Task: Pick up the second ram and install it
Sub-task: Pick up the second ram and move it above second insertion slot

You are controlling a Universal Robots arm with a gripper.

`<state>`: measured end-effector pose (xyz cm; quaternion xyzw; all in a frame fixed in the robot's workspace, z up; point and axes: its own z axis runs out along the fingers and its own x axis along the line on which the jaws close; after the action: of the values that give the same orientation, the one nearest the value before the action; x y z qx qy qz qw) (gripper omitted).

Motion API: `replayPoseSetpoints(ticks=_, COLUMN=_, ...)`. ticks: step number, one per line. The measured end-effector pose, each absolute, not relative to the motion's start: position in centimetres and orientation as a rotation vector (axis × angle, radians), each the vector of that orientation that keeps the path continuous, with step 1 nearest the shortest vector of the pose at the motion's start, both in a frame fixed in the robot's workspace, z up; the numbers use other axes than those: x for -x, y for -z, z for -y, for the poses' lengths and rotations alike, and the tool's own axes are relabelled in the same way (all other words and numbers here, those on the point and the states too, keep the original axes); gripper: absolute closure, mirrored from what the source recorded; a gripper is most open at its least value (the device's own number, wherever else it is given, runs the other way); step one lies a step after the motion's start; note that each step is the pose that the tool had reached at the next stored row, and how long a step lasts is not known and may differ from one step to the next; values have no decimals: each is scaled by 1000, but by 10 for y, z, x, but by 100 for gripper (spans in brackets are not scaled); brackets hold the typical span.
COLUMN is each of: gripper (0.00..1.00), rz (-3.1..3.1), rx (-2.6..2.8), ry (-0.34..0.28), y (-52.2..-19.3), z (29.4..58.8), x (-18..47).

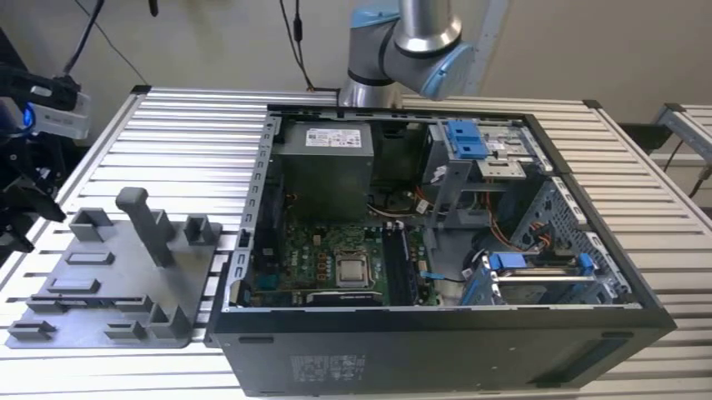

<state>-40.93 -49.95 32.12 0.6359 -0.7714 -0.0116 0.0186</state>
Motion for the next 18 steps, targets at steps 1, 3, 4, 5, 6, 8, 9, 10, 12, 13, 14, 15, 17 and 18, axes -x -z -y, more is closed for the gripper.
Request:
replayPoseSetpoints(ticks=1, gripper=50, rz=2394, rx=-1976, ry=36, y=-320, z=500, x=409)
replayPoseSetpoints(ticks=3, gripper=50, rz=2392, rx=-1978, ry=36, y=-318, z=500, x=409)
replayPoseSetpoints(ticks=4, gripper=50, rz=2391, rx=-1979, ry=36, y=-316, z=500, x=409)
replayPoseSetpoints(ticks=5, gripper=50, rz=2390, rx=-1980, ry=36, y=-315, z=500, x=409)
replayPoseSetpoints(ticks=6, gripper=50, rz=2389, rx=-1981, ry=36, y=-314, z=500, x=409)
replayPoseSetpoints(ticks=8, gripper=50, rz=2387, rx=-1984, ry=36, y=-311, z=500, x=409)
replayPoseSetpoints(ticks=9, gripper=50, rz=2386, rx=-1985, ry=36, y=-310, z=500, x=409)
replayPoseSetpoints(ticks=10, gripper=50, rz=2385, rx=-1987, ry=36, y=-309, z=500, x=409)
replayPoseSetpoints(ticks=12, gripper=50, rz=2382, rx=-1990, ry=35, y=-306, z=500, x=409)
replayPoseSetpoints(ticks=13, gripper=50, rz=2380, rx=-1993, ry=35, y=-305, z=500, x=409)
replayPoseSetpoints(ticks=14, gripper=50, rz=2378, rx=-1997, ry=35, y=-304, z=500, x=409)
replayPoseSetpoints(ticks=15, gripper=50, rz=2374, rx=-2002, ry=34, y=-303, z=500, x=409)
replayPoseSetpoints(ticks=17, gripper=50, rz=2364, rx=-2014, ry=33, y=-300, z=500, x=410)
replayPoseSetpoints(ticks=18, gripper=50, rz=2360, rx=-2020, ry=33, y=-299, z=500, x=410)
